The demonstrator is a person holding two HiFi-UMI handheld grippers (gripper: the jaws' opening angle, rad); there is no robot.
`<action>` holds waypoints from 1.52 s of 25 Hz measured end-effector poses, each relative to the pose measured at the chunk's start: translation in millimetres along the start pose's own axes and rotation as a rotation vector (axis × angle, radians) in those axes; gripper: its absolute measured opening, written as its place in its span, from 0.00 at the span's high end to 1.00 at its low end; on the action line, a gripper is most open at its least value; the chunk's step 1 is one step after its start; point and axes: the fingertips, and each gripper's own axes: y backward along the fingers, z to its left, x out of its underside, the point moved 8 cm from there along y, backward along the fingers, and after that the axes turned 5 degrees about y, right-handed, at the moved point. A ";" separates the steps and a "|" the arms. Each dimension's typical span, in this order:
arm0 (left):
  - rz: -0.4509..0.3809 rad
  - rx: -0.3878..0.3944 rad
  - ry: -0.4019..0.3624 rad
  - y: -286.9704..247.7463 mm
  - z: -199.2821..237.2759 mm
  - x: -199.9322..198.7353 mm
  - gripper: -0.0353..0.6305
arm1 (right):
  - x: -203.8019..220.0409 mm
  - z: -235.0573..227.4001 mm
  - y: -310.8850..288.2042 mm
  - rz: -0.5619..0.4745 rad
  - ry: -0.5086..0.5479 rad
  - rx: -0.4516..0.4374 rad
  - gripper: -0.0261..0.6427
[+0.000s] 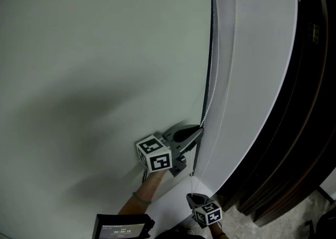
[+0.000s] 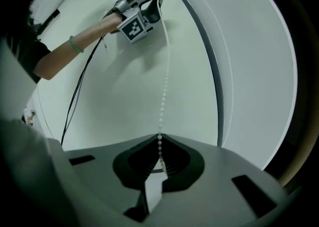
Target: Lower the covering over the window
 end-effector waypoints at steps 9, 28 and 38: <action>-0.023 -0.135 0.124 65.2 8.6 58.3 0.93 | -54.4 -5.4 45.6 -0.277 -0.023 0.203 0.94; 0.465 -0.355 0.406 115.0 2.9 270.2 0.93 | -284.9 0.4 67.0 -0.541 0.244 0.000 0.78; 0.331 -0.459 0.429 151.1 11.6 282.1 0.77 | -193.4 -30.4 66.5 -0.421 0.089 0.145 0.78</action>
